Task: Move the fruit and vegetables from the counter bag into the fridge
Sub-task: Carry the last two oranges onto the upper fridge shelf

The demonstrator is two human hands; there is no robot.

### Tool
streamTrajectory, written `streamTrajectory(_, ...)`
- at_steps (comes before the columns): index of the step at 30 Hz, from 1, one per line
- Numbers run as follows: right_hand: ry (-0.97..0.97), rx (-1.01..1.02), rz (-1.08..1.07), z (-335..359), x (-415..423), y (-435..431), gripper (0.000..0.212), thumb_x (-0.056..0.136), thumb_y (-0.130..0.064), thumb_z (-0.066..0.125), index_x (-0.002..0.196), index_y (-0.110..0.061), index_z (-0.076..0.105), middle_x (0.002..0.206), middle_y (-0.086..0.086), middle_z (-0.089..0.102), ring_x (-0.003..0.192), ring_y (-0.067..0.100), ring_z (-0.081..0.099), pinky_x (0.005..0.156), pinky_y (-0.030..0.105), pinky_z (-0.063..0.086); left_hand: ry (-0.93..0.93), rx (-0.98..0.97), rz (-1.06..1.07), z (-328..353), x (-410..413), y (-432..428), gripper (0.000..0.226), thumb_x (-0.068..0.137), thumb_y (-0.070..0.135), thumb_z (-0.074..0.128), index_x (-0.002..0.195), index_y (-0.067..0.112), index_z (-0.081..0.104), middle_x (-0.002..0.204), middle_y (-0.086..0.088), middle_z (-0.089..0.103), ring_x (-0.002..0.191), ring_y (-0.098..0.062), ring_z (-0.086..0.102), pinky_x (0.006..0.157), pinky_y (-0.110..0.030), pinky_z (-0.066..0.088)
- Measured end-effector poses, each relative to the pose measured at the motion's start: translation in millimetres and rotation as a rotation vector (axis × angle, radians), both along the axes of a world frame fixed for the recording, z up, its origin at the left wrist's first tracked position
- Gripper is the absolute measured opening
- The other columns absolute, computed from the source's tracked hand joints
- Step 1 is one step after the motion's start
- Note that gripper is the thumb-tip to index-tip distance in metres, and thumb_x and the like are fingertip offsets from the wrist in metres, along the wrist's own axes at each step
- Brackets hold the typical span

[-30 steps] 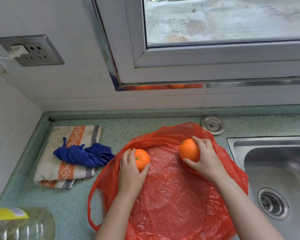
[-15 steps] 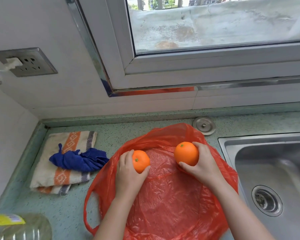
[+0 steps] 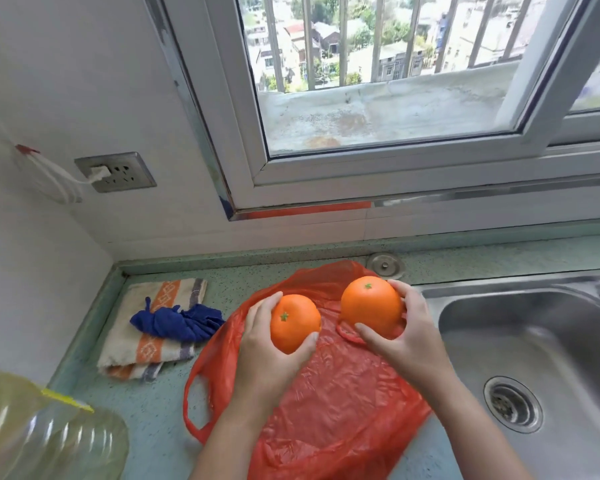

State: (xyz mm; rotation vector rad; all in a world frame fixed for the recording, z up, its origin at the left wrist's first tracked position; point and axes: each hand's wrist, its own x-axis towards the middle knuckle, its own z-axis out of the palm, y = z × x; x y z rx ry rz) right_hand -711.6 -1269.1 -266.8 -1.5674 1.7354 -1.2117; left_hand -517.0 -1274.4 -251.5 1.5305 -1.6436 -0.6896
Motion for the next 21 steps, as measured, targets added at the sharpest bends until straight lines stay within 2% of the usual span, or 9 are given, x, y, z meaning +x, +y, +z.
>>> streamTrajectory(2, -0.006, -0.031, -0.004, 8.9, -0.1, 14.2, 0.075, 0.065, -0.027, 0.081, 0.126, -0.022, 0.040, 0.115, -0.006, 0.043, 0.099, 0.008, 0.046, 0.075, 0.001, 0.036, 0.038, -0.011, -0.003, 8.2, -0.3, 13.3, 0.066, 0.071, 0.030, 0.076, 0.125, 0.037, 0.039, 0.121, 0.013, 0.040, 0.107, -0.007, 0.045, 0.083, -0.018, 0.039)
streamTrajectory(6, -0.023, -0.086, -0.024, 20.6, 3.8, 45.1, 0.075, 0.064, -0.028, 0.082, 0.125, -0.026, 0.038, 0.113, -0.013, 0.043, 0.097, 0.002, 0.048, 0.073, 0.004, 0.039, 0.121, -0.006, -0.026, 17.5, 1.7, 34.2, 0.068, 0.069, 0.030, 0.077, 0.125, 0.037, 0.038, 0.124, 0.009, 0.044, 0.107, -0.011, 0.050, 0.085, -0.027, 0.047)
streamTrajectory(7, -0.028, -0.104, -0.035, 23.6, 5.0, 53.4, 0.075, 0.063, -0.028, 0.082, 0.122, -0.030, 0.037, 0.112, -0.018, 0.042, 0.097, -0.001, 0.049, 0.073, 0.004, 0.039, 0.141, -0.007, -0.036, 20.4, 2.6, 38.2, 0.069, 0.068, 0.031, 0.078, 0.125, 0.037, 0.039, 0.123, 0.010, 0.045, 0.106, -0.007, 0.051, 0.084, -0.026, 0.047)
streamTrajectory(9, -0.032, -0.132, -0.057, 29.3, 6.7, 69.7, 0.075, 0.062, -0.031, 0.083, 0.119, -0.033, 0.036, 0.112, -0.023, 0.040, 0.099, -0.007, 0.046, 0.075, 0.002, 0.037, 0.205, -0.007, -0.073, 26.7, 4.6, 45.4, 0.071, 0.063, 0.039, 0.080, 0.122, 0.040, 0.040, 0.119, 0.017, 0.046, 0.101, 0.005, 0.050, 0.076, -0.014, 0.045)
streamTrajectory(12, -0.020, -0.130, -0.109, 33.4, 10.0, 93.7, 0.075, 0.058, -0.046, 0.076, 0.121, -0.032, 0.038, 0.114, -0.015, 0.045, 0.102, -0.004, 0.048, 0.076, 0.004, 0.039, 0.317, 0.039, -0.160, 31.5, 9.5, 54.7, 0.069, 0.049, 0.058, 0.077, 0.109, 0.045, 0.045, 0.114, 0.022, 0.048, 0.095, 0.014, 0.051, 0.067, -0.008, 0.046)
streamTrajectory(17, -0.051, -0.119, -0.278, 36.5, 26.4, 143.2, 0.073, 0.057, -0.045, 0.075, 0.118, -0.037, 0.037, 0.114, -0.017, 0.045, 0.100, -0.004, 0.051, 0.078, 0.009, 0.042, 0.372, 0.127, -0.333, 29.3, 18.7, 70.8, 0.071, 0.042, 0.059, 0.072, 0.106, 0.043, 0.045, 0.114, 0.015, 0.050, 0.097, 0.000, 0.055, 0.069, -0.017, 0.049)
streamTrajectory(21, -0.010, -0.101, -0.407, 35.0, 41.8, 182.3, 0.075, 0.056, -0.044, 0.075, 0.120, -0.033, 0.039, 0.114, -0.025, 0.040, 0.104, 0.001, 0.050, 0.082, 0.012, 0.040, 0.400, 0.159, -0.472, 22.4, 22.6, 83.3, 0.071, 0.042, 0.058, 0.074, 0.105, 0.035, 0.049, 0.108, 0.008, 0.056, 0.090, -0.002, 0.059, 0.068, -0.019, 0.050)
